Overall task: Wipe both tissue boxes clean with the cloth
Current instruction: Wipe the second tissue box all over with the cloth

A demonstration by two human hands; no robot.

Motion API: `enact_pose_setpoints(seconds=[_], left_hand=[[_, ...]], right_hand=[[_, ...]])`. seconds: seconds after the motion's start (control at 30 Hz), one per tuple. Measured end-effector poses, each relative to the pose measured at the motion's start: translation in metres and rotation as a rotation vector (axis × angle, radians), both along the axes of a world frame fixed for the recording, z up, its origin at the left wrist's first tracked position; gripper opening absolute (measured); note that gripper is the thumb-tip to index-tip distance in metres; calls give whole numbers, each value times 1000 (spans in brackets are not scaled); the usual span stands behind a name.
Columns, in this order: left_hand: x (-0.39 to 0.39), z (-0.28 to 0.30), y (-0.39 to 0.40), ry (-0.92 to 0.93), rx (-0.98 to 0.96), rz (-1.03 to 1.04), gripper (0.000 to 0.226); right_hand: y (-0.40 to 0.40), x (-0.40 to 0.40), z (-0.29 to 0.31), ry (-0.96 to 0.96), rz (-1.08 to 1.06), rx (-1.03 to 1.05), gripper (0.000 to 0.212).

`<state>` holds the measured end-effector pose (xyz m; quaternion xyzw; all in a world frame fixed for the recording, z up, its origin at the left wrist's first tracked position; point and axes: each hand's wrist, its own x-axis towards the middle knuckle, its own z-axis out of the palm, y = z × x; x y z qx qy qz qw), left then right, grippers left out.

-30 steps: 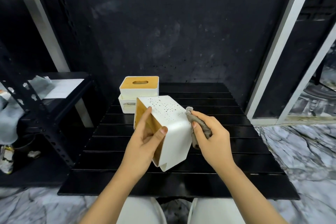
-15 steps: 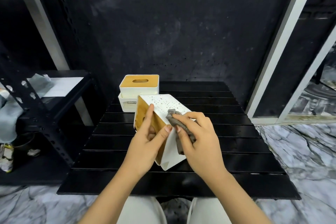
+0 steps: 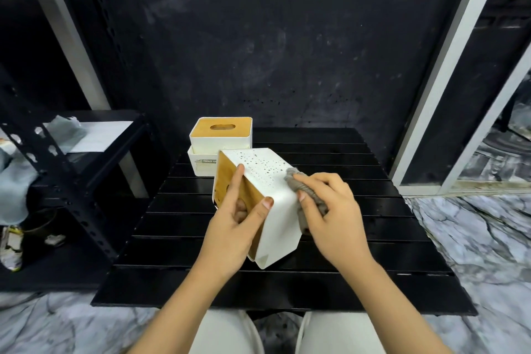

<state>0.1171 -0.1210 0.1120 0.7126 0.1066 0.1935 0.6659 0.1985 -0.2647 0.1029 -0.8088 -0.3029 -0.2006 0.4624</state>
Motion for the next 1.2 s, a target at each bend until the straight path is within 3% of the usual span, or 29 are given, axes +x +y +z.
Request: enact_pose_setpoints(seconds=[0.17,0.37,0.67,0.93,1.2], left_hand=[[2,0,1,-4,-14,2,77],[3,-4,4,-22,-6,-34,93],[-1,2,2,-55,126,-110,79],[-5,1,3,-63,146,-113,80],[-11,-7,1,-99,146,-134,82]], right_hand=[[-4,5,6,60,32,-63,30],[-8,-2,-1,108,97,81,29],[-7,-17,17,-23,169,-41,29],[-17,-3,13,117,105,4,29],[-11,-33,19,-56,113,-95,29]])
